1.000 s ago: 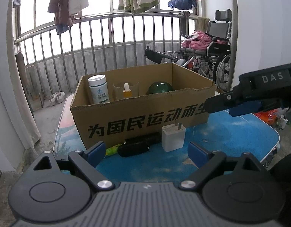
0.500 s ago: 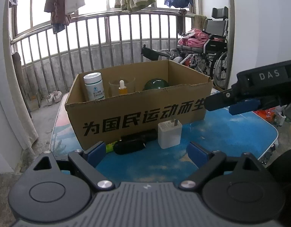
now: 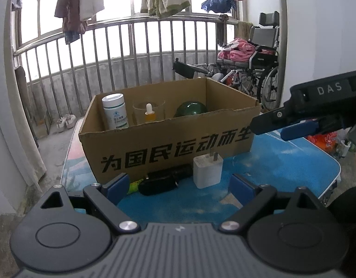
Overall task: Organize rigid objects
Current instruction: 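Move the right tool to the white plug charger and close on it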
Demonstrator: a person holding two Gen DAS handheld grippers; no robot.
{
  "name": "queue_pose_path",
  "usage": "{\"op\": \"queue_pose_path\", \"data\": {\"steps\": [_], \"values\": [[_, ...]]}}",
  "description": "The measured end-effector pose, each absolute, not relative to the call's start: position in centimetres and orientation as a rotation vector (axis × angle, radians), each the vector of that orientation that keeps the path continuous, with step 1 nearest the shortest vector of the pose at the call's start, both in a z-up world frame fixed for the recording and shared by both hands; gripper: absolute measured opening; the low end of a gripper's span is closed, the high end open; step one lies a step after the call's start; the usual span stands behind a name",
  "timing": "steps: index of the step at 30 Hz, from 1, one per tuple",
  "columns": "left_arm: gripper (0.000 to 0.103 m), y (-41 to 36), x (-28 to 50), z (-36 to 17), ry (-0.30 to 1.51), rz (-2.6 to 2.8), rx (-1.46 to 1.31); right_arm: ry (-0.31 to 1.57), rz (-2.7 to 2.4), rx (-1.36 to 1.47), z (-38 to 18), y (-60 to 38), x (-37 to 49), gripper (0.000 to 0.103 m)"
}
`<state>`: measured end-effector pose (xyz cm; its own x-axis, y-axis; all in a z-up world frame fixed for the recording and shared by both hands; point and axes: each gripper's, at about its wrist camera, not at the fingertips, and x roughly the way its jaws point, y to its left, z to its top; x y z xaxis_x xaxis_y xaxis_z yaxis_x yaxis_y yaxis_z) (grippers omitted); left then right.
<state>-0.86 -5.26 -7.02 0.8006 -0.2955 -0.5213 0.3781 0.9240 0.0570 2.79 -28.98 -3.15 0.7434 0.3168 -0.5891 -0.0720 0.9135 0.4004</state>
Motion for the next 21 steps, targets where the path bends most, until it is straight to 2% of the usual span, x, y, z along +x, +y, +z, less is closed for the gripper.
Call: {"op": "queue_pose_path", "data": {"steps": [21], "values": [[0.094, -8.9, 1.1, -9.4, 0.508, -0.490, 0.232, 0.719, 0.259, 0.409, -5.8, -29.0, 3.6, 0.080]]}}
